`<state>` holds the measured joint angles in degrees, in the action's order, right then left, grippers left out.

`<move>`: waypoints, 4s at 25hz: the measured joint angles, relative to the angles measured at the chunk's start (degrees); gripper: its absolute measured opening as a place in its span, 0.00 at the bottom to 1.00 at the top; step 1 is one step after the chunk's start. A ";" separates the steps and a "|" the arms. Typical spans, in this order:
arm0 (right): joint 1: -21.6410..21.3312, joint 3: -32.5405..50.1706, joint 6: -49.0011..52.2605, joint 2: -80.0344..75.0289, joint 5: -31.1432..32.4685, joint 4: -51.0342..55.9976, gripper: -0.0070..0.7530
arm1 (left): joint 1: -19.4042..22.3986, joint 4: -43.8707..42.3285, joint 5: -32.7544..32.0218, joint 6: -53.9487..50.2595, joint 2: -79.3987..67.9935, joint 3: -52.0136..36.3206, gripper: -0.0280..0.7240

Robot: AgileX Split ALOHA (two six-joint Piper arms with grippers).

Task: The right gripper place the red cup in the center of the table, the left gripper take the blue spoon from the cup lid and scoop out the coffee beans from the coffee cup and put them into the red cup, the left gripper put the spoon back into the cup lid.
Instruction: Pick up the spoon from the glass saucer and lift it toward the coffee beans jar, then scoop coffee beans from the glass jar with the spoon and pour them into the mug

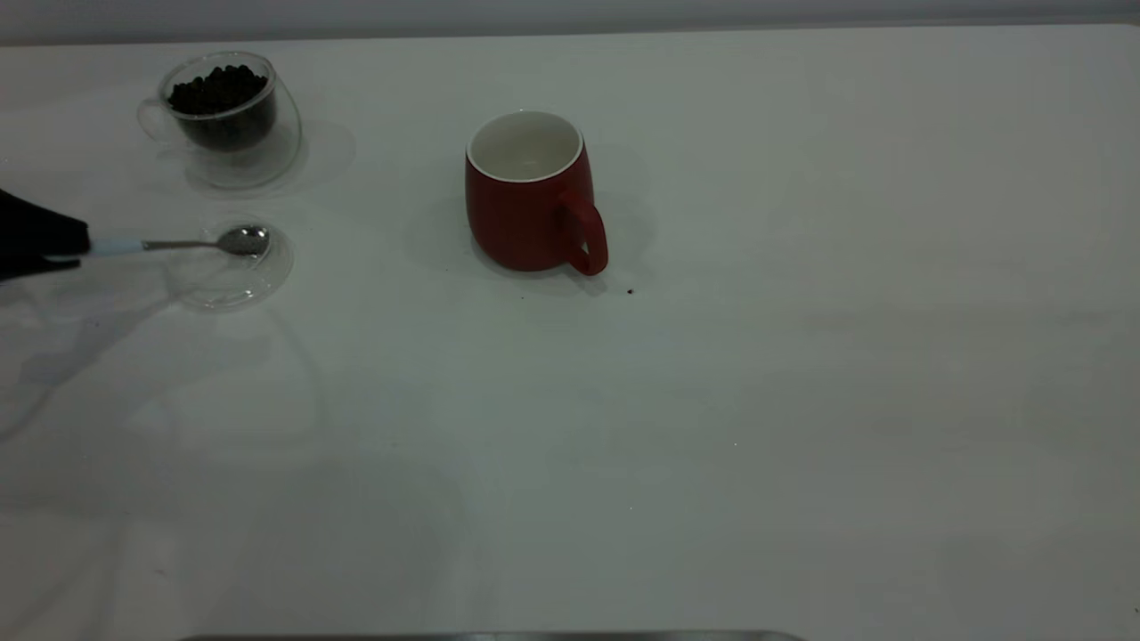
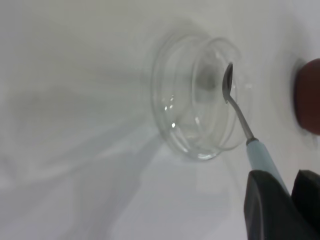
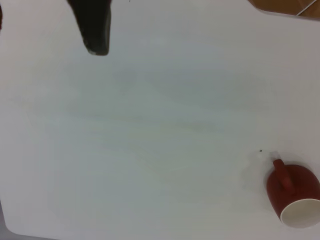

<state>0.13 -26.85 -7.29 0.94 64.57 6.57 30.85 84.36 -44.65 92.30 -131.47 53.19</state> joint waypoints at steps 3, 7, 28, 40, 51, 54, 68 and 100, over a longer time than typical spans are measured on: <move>0.00 0.00 -0.05 0.00 0.00 0.00 0.62 | 0.57 -2.76 0.06 -3.18 2.50 0.00 0.20; 0.00 0.00 0.00 0.00 0.00 0.00 0.62 | 1.25 -6.92 -0.59 -8.18 5.00 0.33 0.20; 0.00 0.00 0.00 0.00 0.00 0.00 0.62 | 1.40 -6.78 -8.32 -22.59 -2.01 23.09 0.20; 0.00 0.00 0.00 0.00 0.00 0.00 0.62 | -0.21 -1.06 -5.76 -18.92 -6.90 24.95 0.20; 0.00 0.00 0.00 0.00 0.00 0.00 0.62 | -3.15 -0.58 -4.70 -18.57 -7.52 25.06 0.20; 0.00 0.00 0.00 0.00 0.00 0.00 0.62 | -3.76 0.53 -4.83 -19.08 -9.02 25.06 0.20; 0.00 0.00 0.00 0.00 0.00 0.00 0.62 | -2.79 2.74 -7.59 -20.11 -9.73 25.06 0.20; 0.00 0.05 0.00 0.00 0.00 0.00 0.62 | 1.60 -0.80 -20.40 -21.85 -9.73 25.06 0.20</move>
<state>0.13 -26.80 -7.30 0.94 64.57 6.57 32.45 83.55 -65.05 70.45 -141.20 78.25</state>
